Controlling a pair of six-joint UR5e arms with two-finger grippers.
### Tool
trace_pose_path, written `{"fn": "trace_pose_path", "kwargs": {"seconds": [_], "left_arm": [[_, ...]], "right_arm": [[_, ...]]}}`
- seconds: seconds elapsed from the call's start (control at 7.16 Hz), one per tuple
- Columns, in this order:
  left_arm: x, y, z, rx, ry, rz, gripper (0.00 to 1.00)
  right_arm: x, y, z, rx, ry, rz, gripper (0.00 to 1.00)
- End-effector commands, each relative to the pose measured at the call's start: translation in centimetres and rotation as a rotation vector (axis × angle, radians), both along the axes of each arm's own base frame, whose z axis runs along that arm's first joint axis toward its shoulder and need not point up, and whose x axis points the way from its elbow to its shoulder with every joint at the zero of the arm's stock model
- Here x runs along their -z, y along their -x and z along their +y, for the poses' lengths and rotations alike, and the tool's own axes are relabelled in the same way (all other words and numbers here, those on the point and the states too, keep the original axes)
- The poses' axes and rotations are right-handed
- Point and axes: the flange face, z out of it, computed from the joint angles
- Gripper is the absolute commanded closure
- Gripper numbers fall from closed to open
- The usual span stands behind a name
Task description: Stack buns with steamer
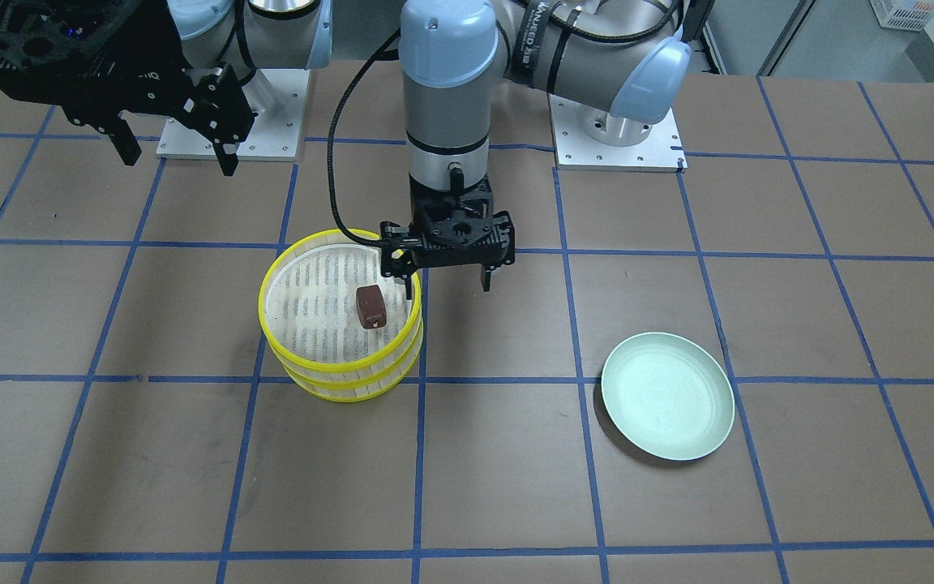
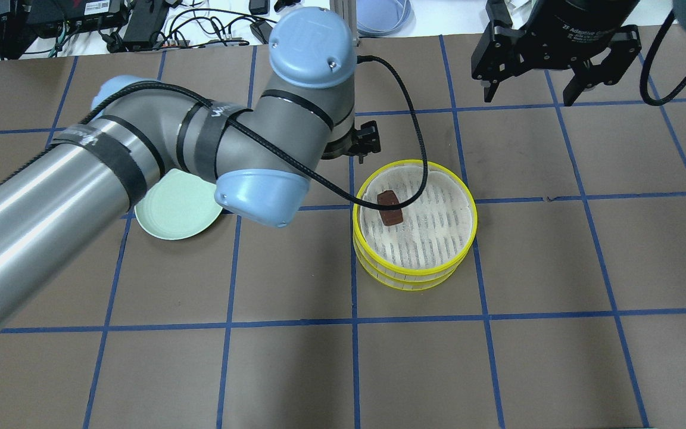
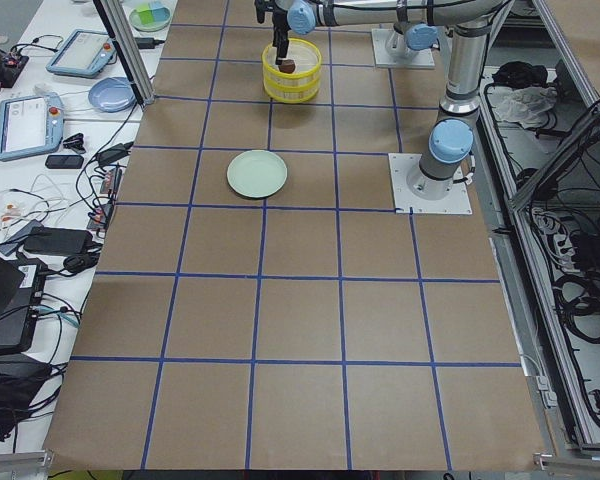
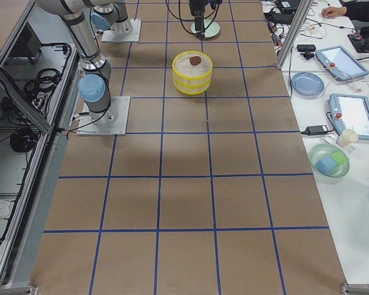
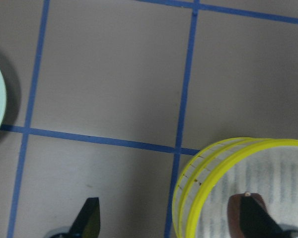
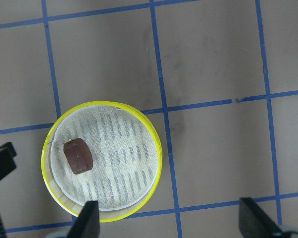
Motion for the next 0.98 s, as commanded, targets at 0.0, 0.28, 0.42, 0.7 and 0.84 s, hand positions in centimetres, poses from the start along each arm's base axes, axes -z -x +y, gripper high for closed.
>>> {"fn": "trace_pose_path", "kwargs": {"seconds": [0.0,0.28,0.42,0.7,0.84], "left_arm": [[-3.2,-6.8,-1.2,0.032,-0.031,-0.008,0.0],[-6.9,-11.8,-1.0,0.1,-0.033,-0.031,0.0],[-8.2,-13.6,-0.8,0.088,-0.026,-0.032,0.0],[-10.9,-14.4,1.4,0.084,-0.022,-0.012,0.0],[-11.9,-15.1,2.0,0.116,-0.027,-0.001,0.0]], "right_arm": [[0.1,0.0,0.0,-0.004,-0.003,0.001,0.0],[0.1,0.0,0.0,-0.005,-0.004,0.002,0.0],[0.3,0.0,0.0,-0.004,-0.012,0.004,0.0],[0.5,0.0,0.0,-0.005,-0.013,0.004,0.0],[0.5,0.0,0.0,-0.005,-0.013,0.004,0.0]]}}
